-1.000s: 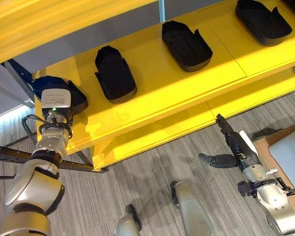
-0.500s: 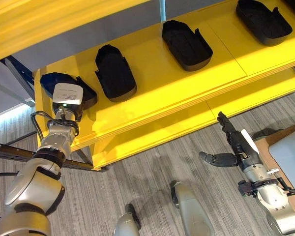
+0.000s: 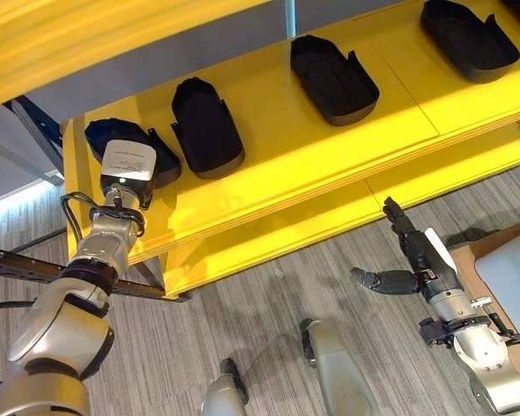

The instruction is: Move parts from the plastic box to the shelf.

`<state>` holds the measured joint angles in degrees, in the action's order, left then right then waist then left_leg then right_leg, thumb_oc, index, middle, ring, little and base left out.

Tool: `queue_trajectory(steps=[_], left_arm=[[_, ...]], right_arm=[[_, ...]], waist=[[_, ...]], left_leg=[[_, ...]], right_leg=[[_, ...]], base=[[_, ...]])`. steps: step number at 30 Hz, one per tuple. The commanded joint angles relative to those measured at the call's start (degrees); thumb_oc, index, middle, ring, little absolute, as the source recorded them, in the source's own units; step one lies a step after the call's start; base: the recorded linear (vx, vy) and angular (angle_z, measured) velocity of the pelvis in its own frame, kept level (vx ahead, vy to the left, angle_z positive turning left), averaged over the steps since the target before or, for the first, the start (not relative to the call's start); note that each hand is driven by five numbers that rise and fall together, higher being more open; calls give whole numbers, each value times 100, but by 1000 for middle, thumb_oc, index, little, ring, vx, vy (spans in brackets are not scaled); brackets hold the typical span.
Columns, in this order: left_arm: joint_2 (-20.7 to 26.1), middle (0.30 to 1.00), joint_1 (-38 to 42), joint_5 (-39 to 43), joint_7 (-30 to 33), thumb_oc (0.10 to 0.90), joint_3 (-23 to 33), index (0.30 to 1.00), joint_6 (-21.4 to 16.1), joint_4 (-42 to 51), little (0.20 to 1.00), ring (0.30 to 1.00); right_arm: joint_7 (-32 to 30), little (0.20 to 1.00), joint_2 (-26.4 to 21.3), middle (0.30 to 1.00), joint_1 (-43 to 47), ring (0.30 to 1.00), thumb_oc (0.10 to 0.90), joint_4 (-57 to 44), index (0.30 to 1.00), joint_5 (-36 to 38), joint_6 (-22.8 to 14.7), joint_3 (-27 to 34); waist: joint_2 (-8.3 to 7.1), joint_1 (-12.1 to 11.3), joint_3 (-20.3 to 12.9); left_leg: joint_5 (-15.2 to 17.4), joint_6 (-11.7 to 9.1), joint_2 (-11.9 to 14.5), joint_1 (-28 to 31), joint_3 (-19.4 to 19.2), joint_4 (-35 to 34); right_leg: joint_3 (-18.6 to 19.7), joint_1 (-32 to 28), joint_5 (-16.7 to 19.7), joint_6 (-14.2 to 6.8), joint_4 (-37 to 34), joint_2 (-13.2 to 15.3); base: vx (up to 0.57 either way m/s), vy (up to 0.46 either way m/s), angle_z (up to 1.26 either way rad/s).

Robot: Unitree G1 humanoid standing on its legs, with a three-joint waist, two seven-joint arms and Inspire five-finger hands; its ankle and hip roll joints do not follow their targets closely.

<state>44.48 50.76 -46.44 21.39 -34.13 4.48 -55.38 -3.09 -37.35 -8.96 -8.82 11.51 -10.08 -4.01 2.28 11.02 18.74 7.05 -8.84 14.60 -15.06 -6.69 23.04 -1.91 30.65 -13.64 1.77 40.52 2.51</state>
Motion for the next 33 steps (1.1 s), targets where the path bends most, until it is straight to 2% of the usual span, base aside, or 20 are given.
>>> queue_trajectory(steps=[1, 9, 14, 33], left_arm=[[827, 300, -11, -168, 223, 400, 370, 300, 122, 393, 300, 300], [855, 300, -266, 99, 150, 400, 651, 300, 71, 423, 300, 300], [1062, 300, -513, 115, 81, 400, 786, 300, 4, 592, 300, 300], [1471, 300, -726, 112, 13, 400, 937, 300, -125, 956, 300, 300]], right_arm=[[-91, 1000, 64, 1000, 80, 1000, 900, -576, 1000, 178, -667, 311], [-66, 1000, 94, 1000, 51, 1000, 900, -602, 1000, 127, -642, 373], [-38, 1000, 132, 1000, 59, 1000, 900, -609, 1000, 136, -626, 408], [5, 1000, 166, 1000, 39, 1000, 900, -571, 1000, 156, -606, 492]], waist=[[-139, 35, -438], [-150, 2, -429], [-156, -50, -409], [-159, -114, -360]], left_leg=[[331, 192, 1, -474, 262, 626], [330, 199, -13, -498, 268, 642], [342, 208, -21, -530, 294, 677], [388, 263, -80, -589, 316, 732]], right_leg=[[84, -726, 40, -771, -618, 732], [79, -713, 55, -770, -614, 737], [55, -740, 53, -777, -608, 759], [69, -723, 75, -788, -632, 794]], base=[[0, 0, 0], [3, 3, 1], [0, 0, 0], [2, 2, 1]])
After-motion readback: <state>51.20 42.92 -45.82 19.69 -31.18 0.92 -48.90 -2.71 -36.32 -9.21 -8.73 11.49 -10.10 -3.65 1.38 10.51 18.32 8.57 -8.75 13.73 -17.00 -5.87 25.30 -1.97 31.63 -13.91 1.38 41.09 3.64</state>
